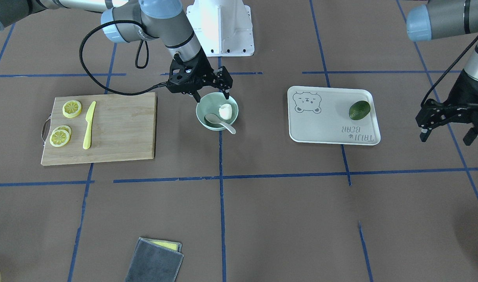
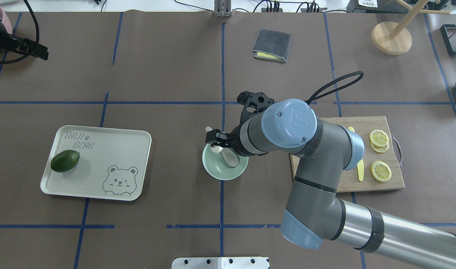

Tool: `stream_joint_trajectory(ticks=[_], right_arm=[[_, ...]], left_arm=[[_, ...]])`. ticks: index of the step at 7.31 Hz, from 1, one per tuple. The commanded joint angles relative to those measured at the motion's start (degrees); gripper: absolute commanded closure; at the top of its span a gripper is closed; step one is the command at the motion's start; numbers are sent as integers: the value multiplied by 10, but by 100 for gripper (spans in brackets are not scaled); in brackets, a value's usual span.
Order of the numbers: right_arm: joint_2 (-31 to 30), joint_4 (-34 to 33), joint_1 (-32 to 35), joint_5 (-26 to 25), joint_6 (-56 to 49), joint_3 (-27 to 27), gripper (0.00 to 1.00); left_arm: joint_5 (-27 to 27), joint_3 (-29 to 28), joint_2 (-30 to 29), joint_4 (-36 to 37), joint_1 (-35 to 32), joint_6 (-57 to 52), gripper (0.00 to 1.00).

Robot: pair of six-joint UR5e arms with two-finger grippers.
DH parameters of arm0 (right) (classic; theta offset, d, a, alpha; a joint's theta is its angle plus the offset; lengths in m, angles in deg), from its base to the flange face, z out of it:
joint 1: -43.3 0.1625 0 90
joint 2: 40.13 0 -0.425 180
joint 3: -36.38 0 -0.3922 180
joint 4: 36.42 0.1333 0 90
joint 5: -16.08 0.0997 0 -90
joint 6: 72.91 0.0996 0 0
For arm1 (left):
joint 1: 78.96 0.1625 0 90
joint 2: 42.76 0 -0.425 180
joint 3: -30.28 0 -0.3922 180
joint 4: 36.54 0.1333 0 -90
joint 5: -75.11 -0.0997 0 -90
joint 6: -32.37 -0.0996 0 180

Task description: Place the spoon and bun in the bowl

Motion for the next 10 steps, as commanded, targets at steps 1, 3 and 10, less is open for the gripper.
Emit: stream_joint_trajectory(ticks=[1, 3, 10], right_arm=[[0, -1, 1, -1, -1, -1, 0], [-2, -7, 15, 3, -8, -7, 0], [-115, -149, 321, 240, -426, -16, 0]], left_arm=[[53, -34, 24, 0, -59, -92, 0], [88, -59, 61, 1, -87, -135, 0], [187, -147, 108, 74, -183, -266, 0]])
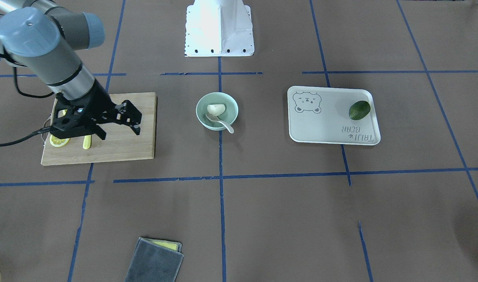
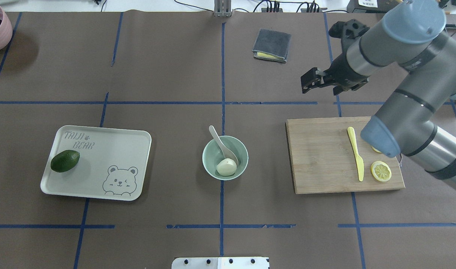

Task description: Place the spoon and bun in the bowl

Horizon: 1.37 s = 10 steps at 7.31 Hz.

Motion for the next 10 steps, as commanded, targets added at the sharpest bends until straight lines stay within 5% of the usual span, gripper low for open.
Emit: stream_joint_trajectory(ticks=[1, 6, 10], right_arm=[[-16, -91, 87, 44, -148, 1, 0], [-141, -90, 275, 131, -517, 104, 0], [-193, -87, 341, 130, -602, 151, 0]], left_arm=[[3, 6, 2, 33, -13, -32, 0], [3, 7, 0, 34, -16, -35, 0], [3, 5, 7, 33, -16, -35, 0]])
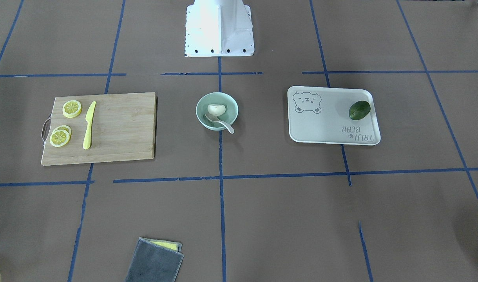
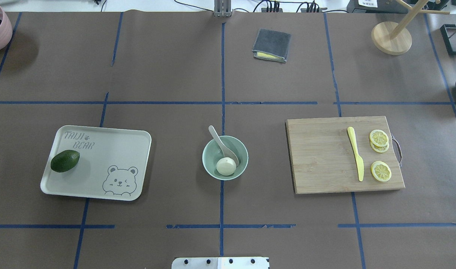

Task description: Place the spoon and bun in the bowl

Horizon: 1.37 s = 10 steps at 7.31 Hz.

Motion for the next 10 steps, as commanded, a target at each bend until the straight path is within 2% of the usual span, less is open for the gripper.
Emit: stream_joint_trajectory(ticks=[1, 10], right_arm=[[-12, 0, 39, 16, -4, 33, 0], [-22, 24, 49, 21, 21, 37, 0]], left_arm=[[0, 0, 8, 0, 0, -1, 0], [2, 1, 37, -2, -20, -2, 0]])
